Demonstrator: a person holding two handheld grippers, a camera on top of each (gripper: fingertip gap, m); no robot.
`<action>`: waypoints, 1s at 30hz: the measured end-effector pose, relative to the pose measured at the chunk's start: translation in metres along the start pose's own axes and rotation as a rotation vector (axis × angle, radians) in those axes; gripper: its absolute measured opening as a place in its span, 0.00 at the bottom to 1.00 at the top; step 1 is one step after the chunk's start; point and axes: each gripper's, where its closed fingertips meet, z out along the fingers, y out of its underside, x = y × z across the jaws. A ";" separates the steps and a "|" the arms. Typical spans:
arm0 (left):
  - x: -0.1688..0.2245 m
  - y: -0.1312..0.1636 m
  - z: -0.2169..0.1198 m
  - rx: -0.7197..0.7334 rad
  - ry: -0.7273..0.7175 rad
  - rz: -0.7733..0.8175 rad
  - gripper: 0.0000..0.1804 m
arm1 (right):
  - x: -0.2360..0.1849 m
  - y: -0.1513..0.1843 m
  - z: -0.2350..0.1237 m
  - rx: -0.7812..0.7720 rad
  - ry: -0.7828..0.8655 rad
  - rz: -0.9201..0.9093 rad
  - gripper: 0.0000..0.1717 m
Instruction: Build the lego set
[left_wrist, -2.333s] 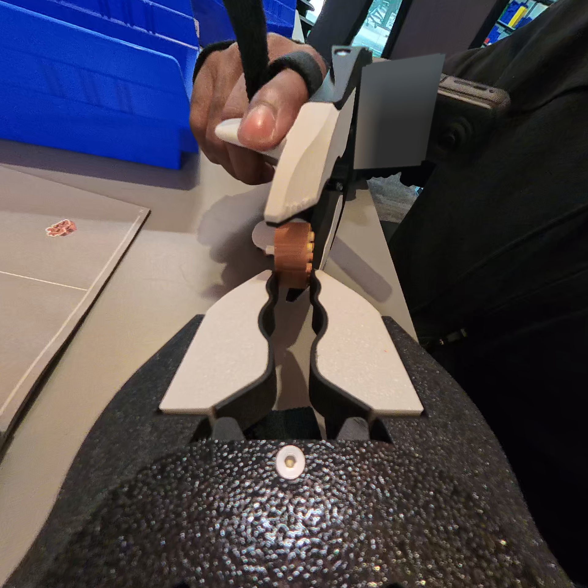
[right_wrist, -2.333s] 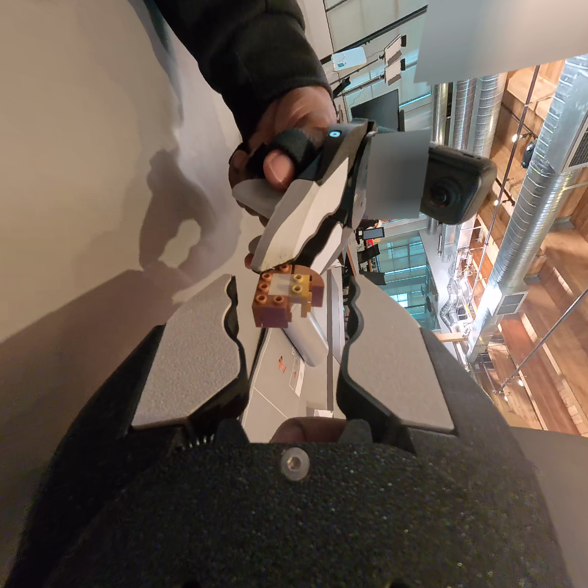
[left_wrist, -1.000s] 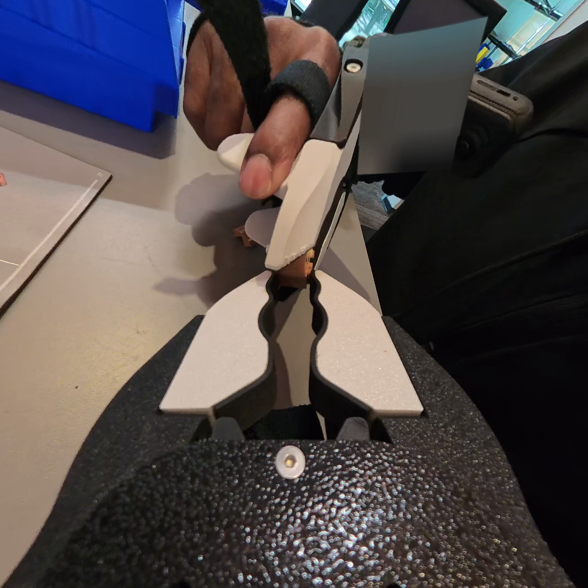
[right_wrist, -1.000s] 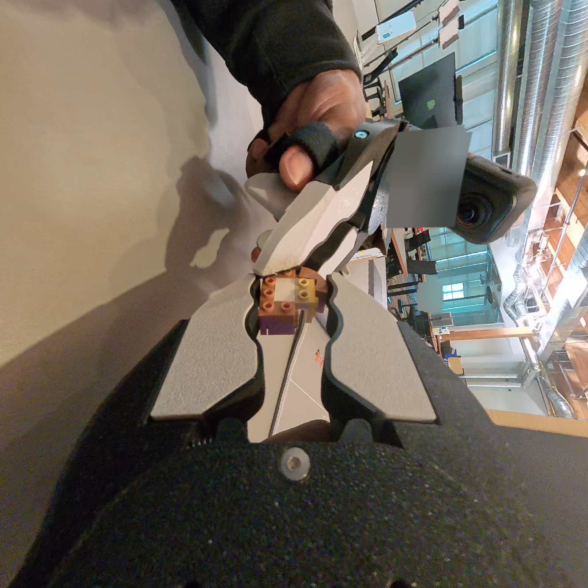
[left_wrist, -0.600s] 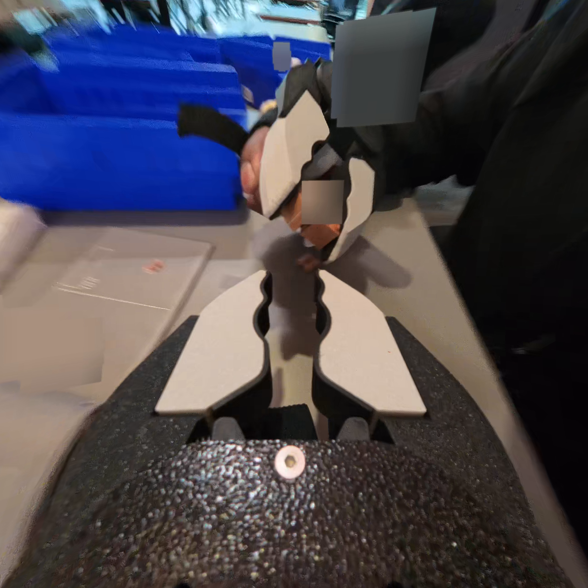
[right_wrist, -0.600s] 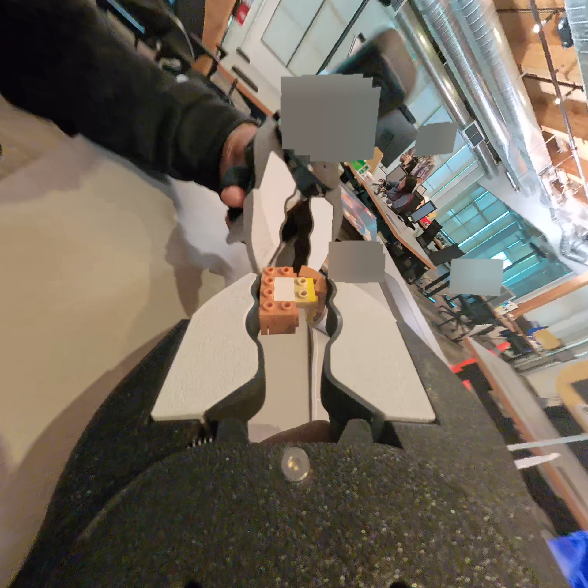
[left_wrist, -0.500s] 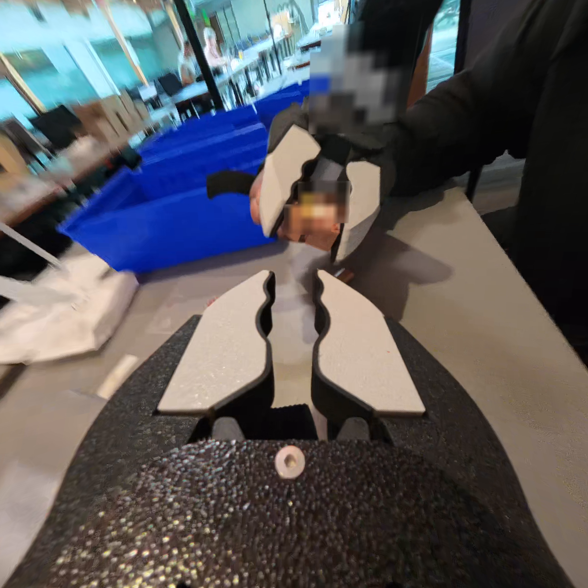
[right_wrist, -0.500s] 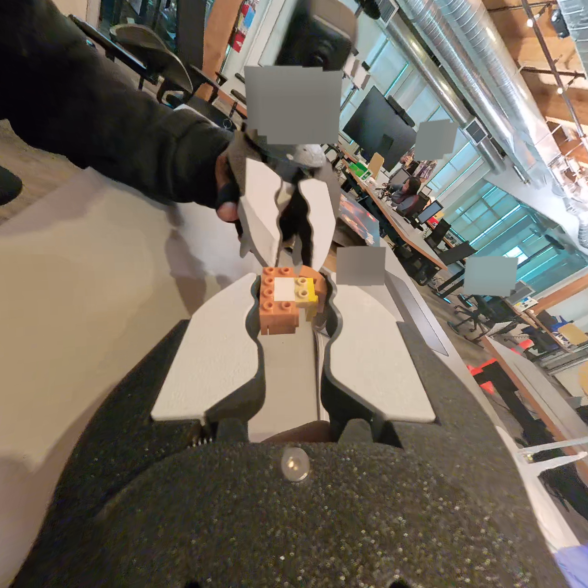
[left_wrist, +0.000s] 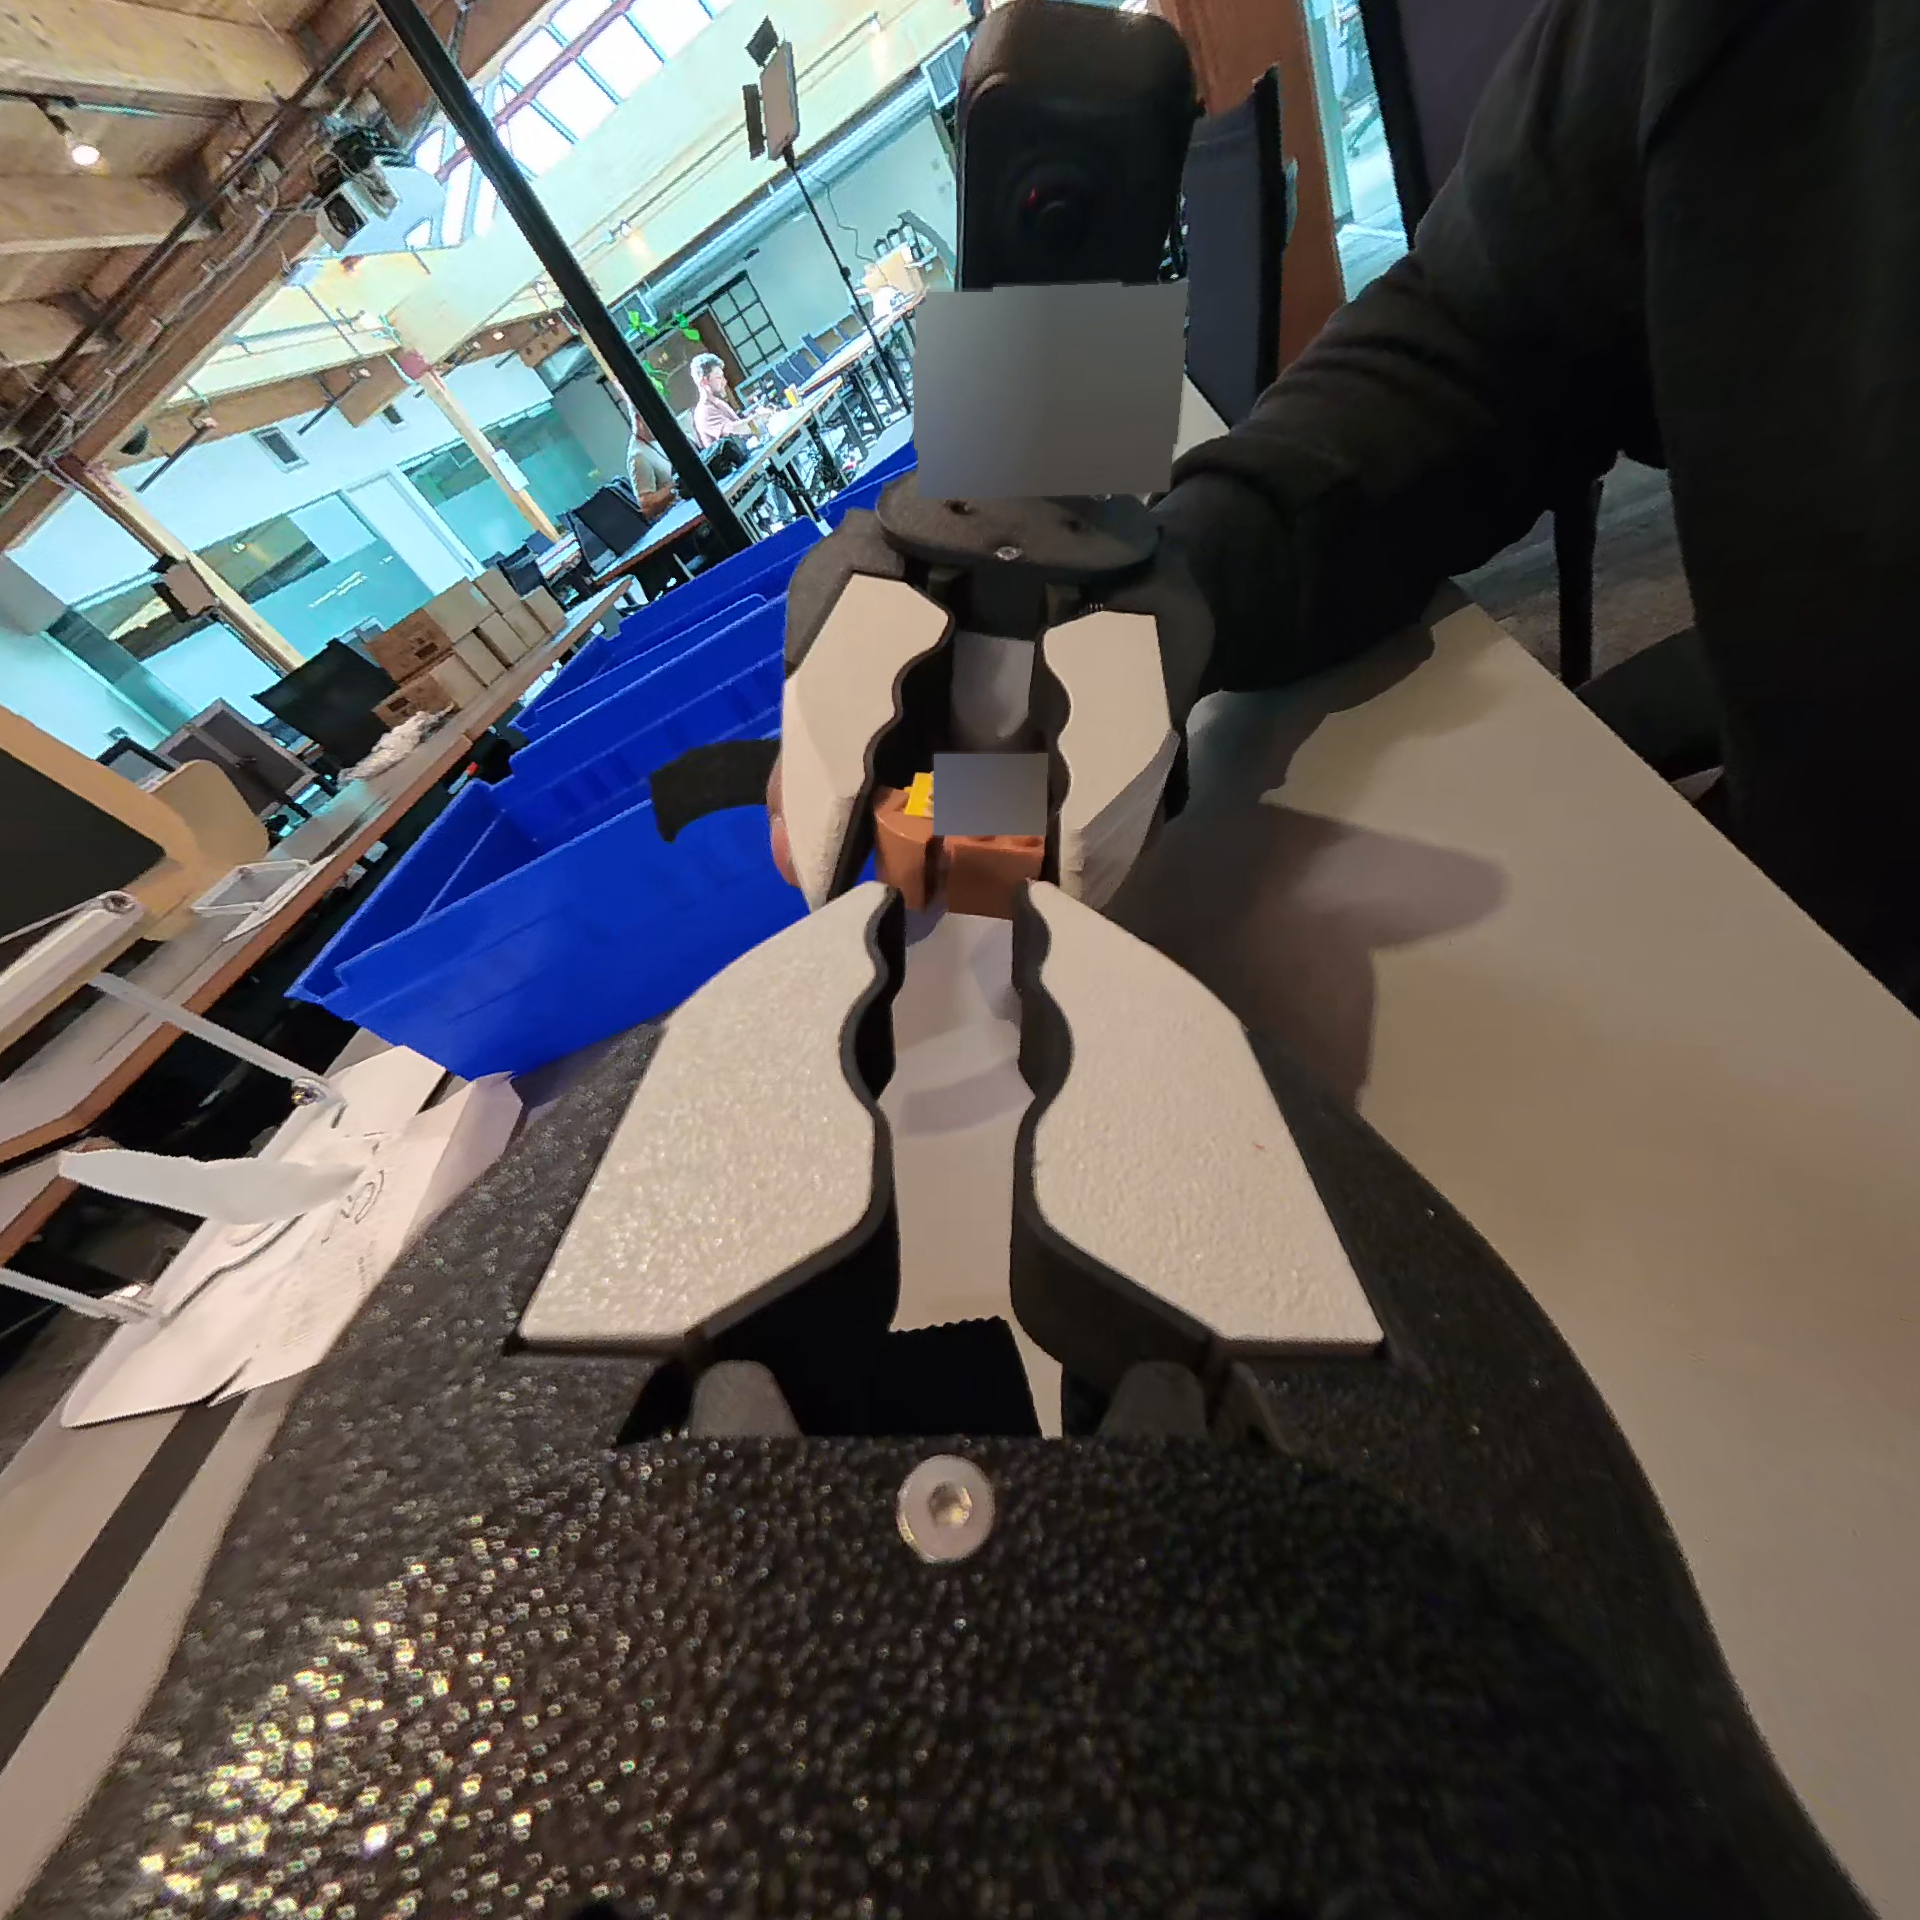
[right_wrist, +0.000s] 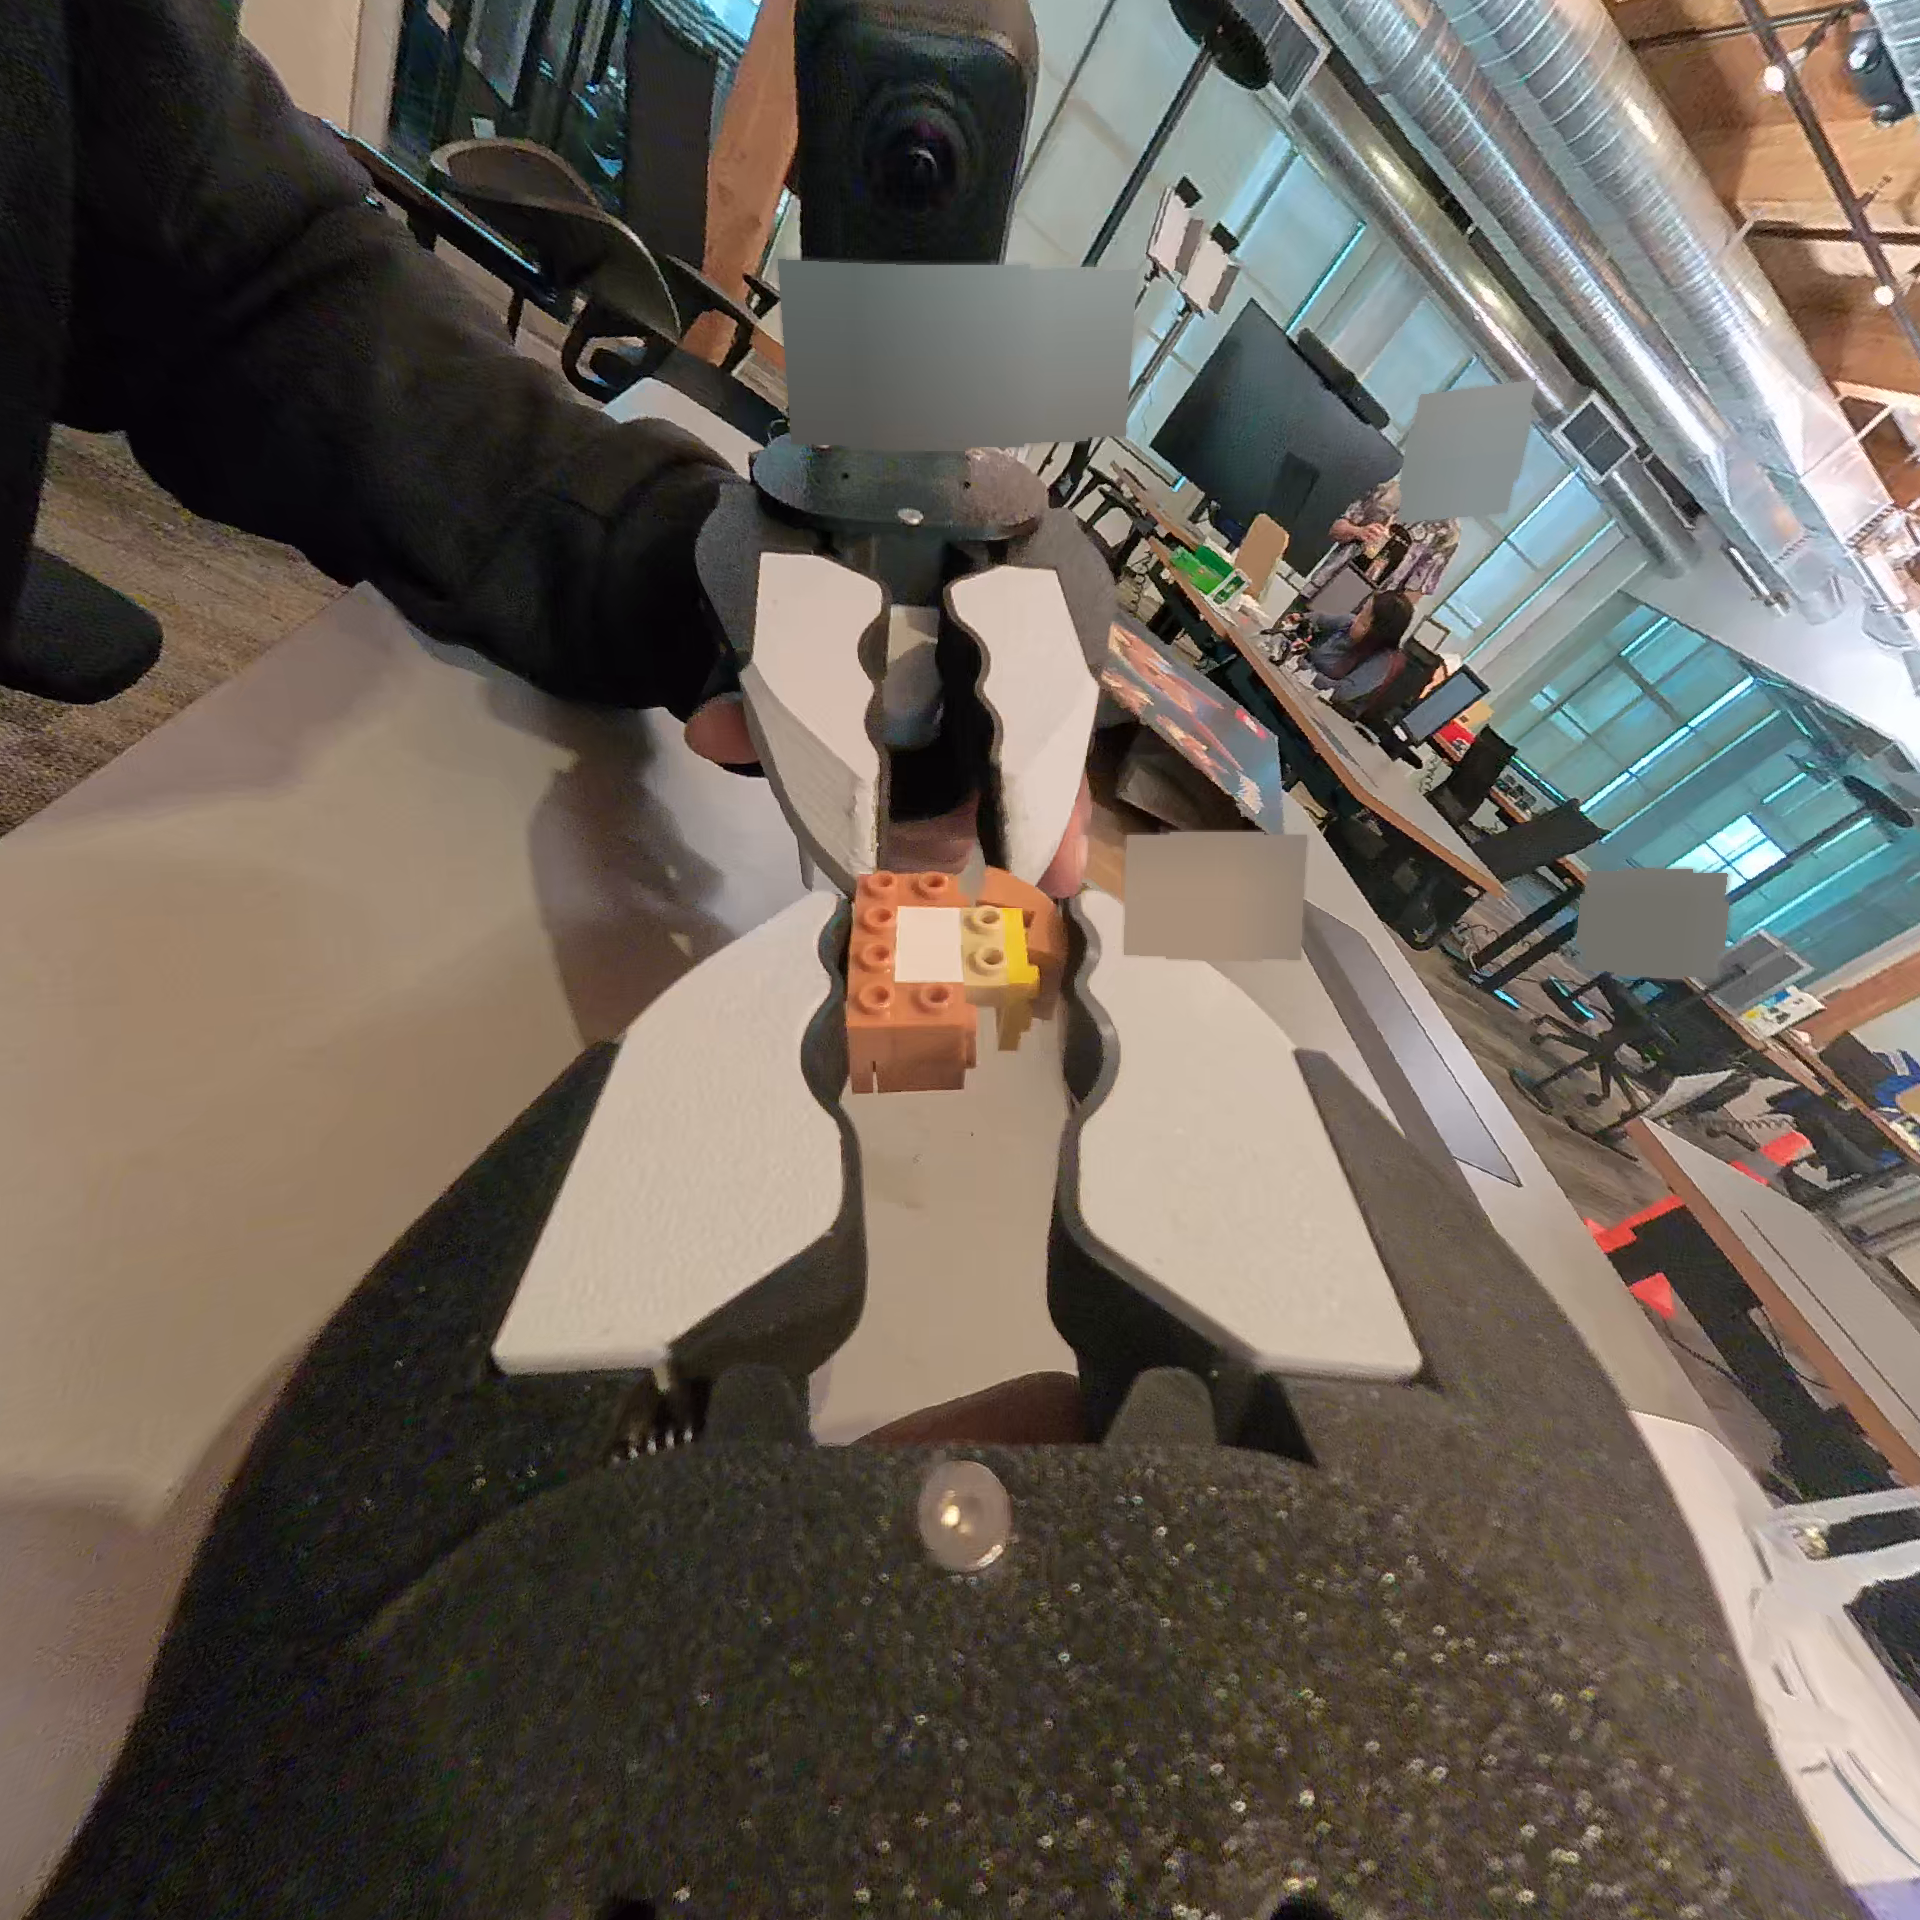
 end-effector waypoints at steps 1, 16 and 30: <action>0.001 0.000 0.000 0.005 0.006 -0.004 0.11 | -0.001 0.000 0.000 0.004 -0.006 0.003 0.22; 0.000 0.013 0.007 0.040 0.210 -0.766 0.17 | 0.009 0.007 0.002 -0.086 0.190 -0.306 0.22; 0.012 0.013 0.009 0.018 0.298 -0.856 0.12 | 0.009 0.008 0.007 -0.141 0.271 -0.501 0.21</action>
